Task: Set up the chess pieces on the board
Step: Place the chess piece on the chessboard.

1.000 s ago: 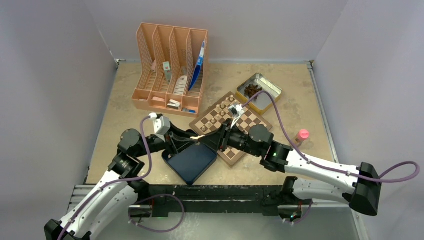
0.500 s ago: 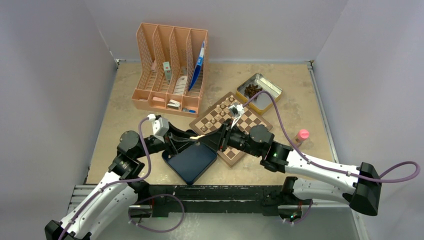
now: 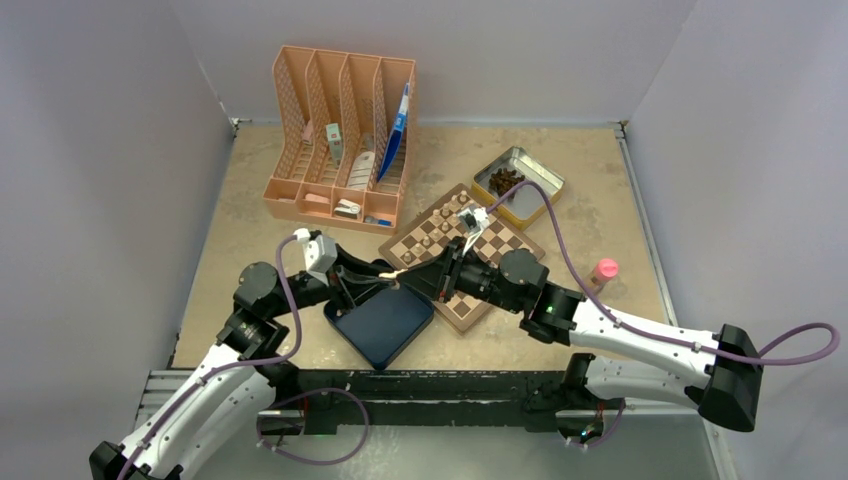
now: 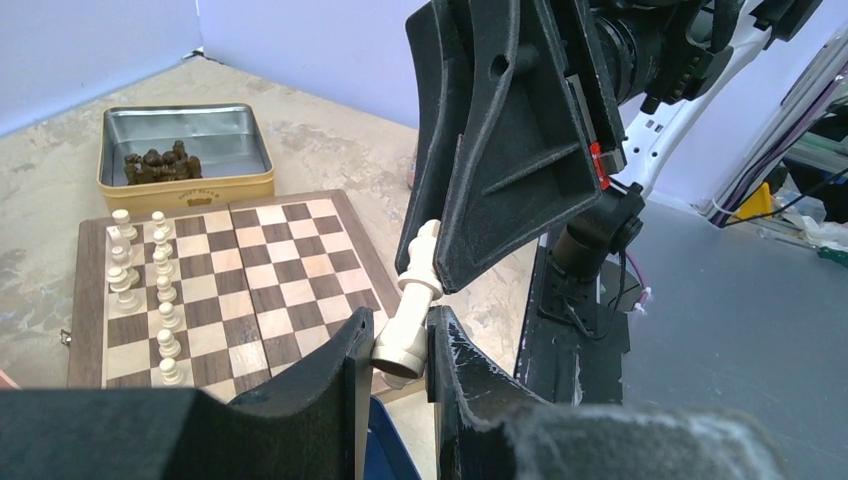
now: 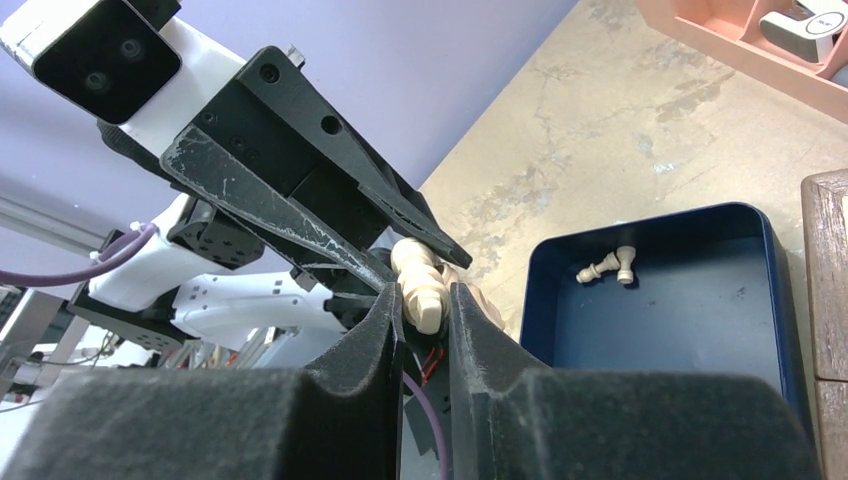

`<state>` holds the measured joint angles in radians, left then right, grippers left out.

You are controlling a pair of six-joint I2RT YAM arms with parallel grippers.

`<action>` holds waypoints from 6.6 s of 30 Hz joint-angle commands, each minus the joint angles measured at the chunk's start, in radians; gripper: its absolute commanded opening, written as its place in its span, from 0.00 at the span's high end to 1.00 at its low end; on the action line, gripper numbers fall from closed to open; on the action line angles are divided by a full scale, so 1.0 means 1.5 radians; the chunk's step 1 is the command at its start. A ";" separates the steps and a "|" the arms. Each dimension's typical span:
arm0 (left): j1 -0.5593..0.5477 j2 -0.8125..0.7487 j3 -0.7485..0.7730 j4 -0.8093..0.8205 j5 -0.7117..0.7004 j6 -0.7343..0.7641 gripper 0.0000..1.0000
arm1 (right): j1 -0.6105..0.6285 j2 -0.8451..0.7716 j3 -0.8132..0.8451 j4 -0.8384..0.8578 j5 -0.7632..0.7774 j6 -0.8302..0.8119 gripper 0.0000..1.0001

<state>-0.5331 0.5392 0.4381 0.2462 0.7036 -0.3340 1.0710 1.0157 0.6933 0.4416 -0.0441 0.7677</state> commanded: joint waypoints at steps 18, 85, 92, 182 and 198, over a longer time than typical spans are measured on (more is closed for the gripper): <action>0.000 -0.048 0.000 -0.001 -0.111 -0.251 0.36 | -0.001 -0.019 0.058 0.017 0.021 0.026 0.92; 0.000 0.027 -0.141 0.525 0.029 -0.274 0.61 | 0.000 -0.015 0.035 0.130 -0.052 0.098 0.92; 0.000 0.036 -0.140 0.538 0.041 -0.281 0.66 | -0.001 -0.022 0.026 0.125 -0.052 0.099 0.92; 0.000 -0.094 0.108 -0.325 0.059 0.273 1.00 | -0.139 0.478 0.387 -0.688 0.286 -0.244 0.77; 0.001 -0.092 0.109 -0.332 0.042 0.273 1.00 | -0.140 0.405 0.460 -0.645 0.302 -0.238 0.87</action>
<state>-0.5331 0.3935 0.5728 -0.2714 0.7704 0.0498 0.8616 1.6600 1.2938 -0.5812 0.4011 0.4034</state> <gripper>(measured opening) 0.075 0.221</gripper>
